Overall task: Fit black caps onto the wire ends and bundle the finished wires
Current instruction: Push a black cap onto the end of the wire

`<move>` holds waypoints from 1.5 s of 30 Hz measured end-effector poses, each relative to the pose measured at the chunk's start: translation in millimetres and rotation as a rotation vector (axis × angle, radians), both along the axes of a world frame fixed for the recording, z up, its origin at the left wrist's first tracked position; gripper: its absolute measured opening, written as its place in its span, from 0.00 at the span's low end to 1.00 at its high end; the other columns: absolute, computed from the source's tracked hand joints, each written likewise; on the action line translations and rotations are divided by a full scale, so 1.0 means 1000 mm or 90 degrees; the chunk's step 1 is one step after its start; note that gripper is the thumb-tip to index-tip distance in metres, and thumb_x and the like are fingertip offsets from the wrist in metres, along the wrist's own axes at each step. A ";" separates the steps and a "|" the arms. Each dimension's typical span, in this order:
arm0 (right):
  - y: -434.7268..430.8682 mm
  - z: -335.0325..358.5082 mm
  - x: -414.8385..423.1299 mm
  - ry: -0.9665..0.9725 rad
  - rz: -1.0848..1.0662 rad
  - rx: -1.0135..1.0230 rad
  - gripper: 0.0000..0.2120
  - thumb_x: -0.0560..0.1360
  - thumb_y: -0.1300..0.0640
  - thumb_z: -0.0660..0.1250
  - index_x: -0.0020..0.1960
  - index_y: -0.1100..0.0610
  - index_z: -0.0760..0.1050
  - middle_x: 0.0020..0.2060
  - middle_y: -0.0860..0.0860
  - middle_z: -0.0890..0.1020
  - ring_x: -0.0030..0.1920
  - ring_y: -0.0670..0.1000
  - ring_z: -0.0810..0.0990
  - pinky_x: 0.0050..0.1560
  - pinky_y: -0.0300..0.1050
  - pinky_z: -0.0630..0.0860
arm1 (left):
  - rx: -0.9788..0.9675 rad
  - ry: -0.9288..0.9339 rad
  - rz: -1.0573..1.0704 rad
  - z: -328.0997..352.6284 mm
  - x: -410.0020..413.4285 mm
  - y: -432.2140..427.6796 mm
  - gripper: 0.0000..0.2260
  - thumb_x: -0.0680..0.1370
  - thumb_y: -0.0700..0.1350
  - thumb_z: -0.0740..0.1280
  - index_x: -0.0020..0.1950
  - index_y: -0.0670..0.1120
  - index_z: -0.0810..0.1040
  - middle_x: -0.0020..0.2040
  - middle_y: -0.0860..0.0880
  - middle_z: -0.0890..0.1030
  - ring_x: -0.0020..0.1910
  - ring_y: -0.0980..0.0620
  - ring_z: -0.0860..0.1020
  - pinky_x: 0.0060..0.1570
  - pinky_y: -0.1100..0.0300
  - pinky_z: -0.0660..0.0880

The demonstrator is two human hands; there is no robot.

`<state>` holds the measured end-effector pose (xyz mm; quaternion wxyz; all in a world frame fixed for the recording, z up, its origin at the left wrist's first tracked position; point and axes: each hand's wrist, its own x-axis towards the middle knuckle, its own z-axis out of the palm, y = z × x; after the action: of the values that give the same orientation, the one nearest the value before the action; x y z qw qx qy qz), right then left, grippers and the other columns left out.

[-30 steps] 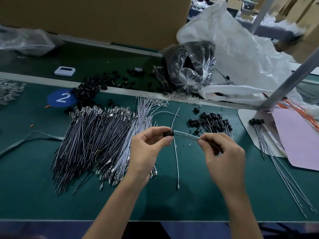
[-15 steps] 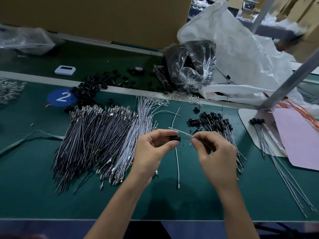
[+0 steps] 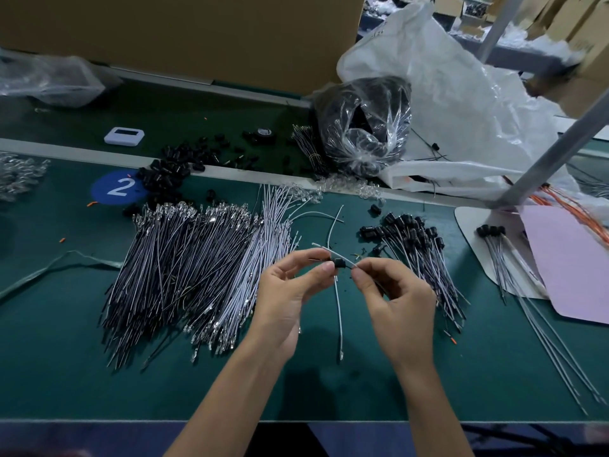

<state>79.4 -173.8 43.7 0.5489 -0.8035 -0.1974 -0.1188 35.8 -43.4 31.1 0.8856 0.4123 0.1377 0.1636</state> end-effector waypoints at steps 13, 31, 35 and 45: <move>0.006 -0.001 0.000 -0.020 -0.015 -0.009 0.08 0.71 0.66 0.74 0.42 0.53 0.82 0.37 0.45 0.83 0.38 0.45 0.81 0.42 0.37 0.77 | -0.157 -0.004 0.038 0.004 0.003 -0.013 0.04 0.65 0.39 0.73 0.39 0.43 0.85 0.41 0.45 0.84 0.43 0.51 0.84 0.42 0.63 0.80; -0.013 -0.004 -0.007 0.034 -0.050 -0.045 0.10 0.71 0.63 0.74 0.41 0.47 0.82 0.37 0.43 0.84 0.40 0.46 0.81 0.45 0.33 0.74 | -0.252 0.022 0.060 -0.005 0.002 0.005 0.08 0.67 0.36 0.69 0.44 0.42 0.80 0.48 0.43 0.85 0.47 0.49 0.84 0.46 0.61 0.81; -0.019 -0.001 -0.009 -0.038 -0.037 -0.163 0.06 0.71 0.62 0.75 0.42 0.52 0.84 0.36 0.43 0.82 0.43 0.49 0.77 0.47 0.37 0.71 | -0.271 0.012 0.067 -0.006 0.002 0.009 0.07 0.67 0.36 0.68 0.44 0.43 0.80 0.47 0.44 0.85 0.47 0.49 0.84 0.45 0.60 0.81; -0.020 0.003 -0.010 -0.078 -0.025 -0.239 0.04 0.69 0.61 0.77 0.41 0.53 0.85 0.34 0.44 0.81 0.41 0.50 0.73 0.44 0.34 0.68 | -0.247 -0.002 0.060 -0.007 0.003 0.011 0.08 0.68 0.36 0.68 0.46 0.42 0.79 0.48 0.43 0.85 0.48 0.48 0.84 0.47 0.60 0.81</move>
<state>69.3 -193.6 47.0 0.3742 -0.8867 -0.2333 -0.1391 38.9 -32.2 24.0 0.9400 0.2269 0.1847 0.1757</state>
